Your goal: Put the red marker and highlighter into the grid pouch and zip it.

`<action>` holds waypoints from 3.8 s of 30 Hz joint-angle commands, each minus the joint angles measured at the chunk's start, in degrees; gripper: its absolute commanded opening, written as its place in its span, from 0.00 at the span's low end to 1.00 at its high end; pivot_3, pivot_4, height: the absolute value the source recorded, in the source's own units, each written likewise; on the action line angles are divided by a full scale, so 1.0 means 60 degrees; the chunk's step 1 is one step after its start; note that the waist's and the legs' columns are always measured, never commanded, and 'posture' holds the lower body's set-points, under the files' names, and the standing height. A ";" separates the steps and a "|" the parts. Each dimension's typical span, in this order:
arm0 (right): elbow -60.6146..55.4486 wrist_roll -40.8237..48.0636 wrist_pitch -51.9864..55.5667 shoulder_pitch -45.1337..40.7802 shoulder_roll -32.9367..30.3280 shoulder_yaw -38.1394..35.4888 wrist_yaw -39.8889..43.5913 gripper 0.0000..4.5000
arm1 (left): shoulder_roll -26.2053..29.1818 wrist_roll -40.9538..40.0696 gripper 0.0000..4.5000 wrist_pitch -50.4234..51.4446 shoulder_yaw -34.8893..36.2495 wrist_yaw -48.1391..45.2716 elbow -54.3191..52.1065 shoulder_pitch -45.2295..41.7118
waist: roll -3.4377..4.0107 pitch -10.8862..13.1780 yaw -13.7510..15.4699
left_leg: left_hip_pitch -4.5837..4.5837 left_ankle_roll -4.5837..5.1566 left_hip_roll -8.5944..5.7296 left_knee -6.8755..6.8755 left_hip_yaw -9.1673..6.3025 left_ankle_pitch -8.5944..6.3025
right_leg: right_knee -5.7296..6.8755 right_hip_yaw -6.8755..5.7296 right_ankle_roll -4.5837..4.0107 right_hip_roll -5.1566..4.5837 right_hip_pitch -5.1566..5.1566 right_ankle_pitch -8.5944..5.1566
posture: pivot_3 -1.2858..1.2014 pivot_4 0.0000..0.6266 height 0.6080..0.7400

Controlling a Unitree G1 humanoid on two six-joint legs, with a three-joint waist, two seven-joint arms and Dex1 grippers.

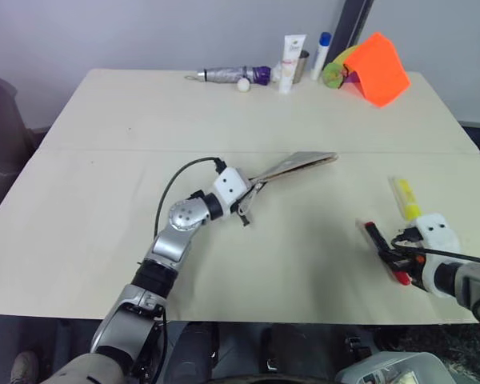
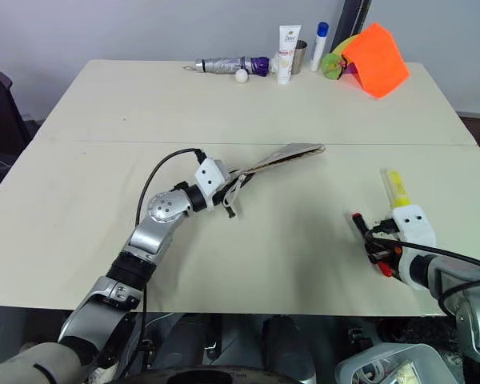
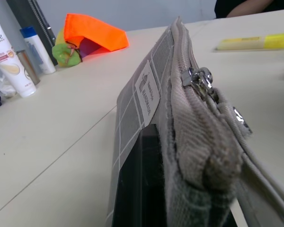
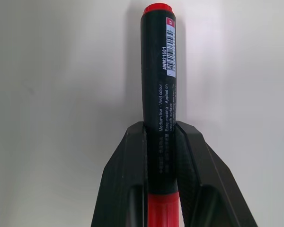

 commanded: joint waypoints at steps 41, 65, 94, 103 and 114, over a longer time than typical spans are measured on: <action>0.0484 -0.1200 -0.3499 -0.3487 -0.2495 0.2624 0.1678 0.06 | 0.0141 0.0248 0.00 -0.0154 -0.0161 -0.0133 -0.0792 0.0354 | -0.0004 0.0003 0.0065 | -0.0006 0.0002 0.0002 0.0001 -0.0004 -0.0001 | -0.0017 -0.0003 0.0002 -0.0008 0.0009 0.0000 | 0.52 0.24 1.00; 0.0968 -0.1980 -0.4013 -0.4093 -0.2377 0.4255 0.1414 0.06 | 0.0121 0.0173 0.00 -0.0227 -0.0300 -0.0446 -0.1102 0.0372 | -0.0004 0.0002 0.0059 | -0.0005 0.0002 0.0002 0.0005 -0.0004 -0.0001 | -0.0014 -0.0003 0.0002 -0.0008 0.0009 0.0001 | 0.52 0.24 1.00; 0.0116 -0.4910 -0.5737 -0.4733 -0.2301 0.7150 0.3012 0.06 | 0.0848 0.0923 0.00 -0.1588 -0.1308 -0.2020 -0.0841 0.0160 | 0.0001 -0.0001 0.0059 | -0.0006 0.0003 0.0002 0.0024 -0.0003 -0.0002 | 0.0001 -0.0004 0.0000 -0.0010 0.0006 0.0000 | 0.52 0.24 1.00; 0.0037 -0.4037 -0.5554 -0.4716 -0.2168 0.5715 0.3379 0.76 | 0.0810 0.0646 0.00 -0.1102 -0.1004 -0.1866 -0.1023 0.0404 | 0.0001 -0.0001 0.0056 | -0.0005 0.0004 0.0002 0.0033 -0.0003 -0.0002 | 0.0009 -0.0004 0.0001 -0.0011 0.0010 0.0000 | 0.52 0.24 1.00; 0.0780 -0.2486 -0.4628 -0.3448 -0.2195 0.2229 0.3325 0.98 | 0.0082 -0.0526 0.00 0.0706 -0.0234 -0.1079 -0.1477 0.0622 | 0.0000 0.0000 0.0071 | -0.0004 0.0014 0.0003 0.0064 -0.0007 -0.0008 | 0.0030 -0.0006 0.0001 -0.0014 0.0024 0.0000 | 0.52 0.24 1.00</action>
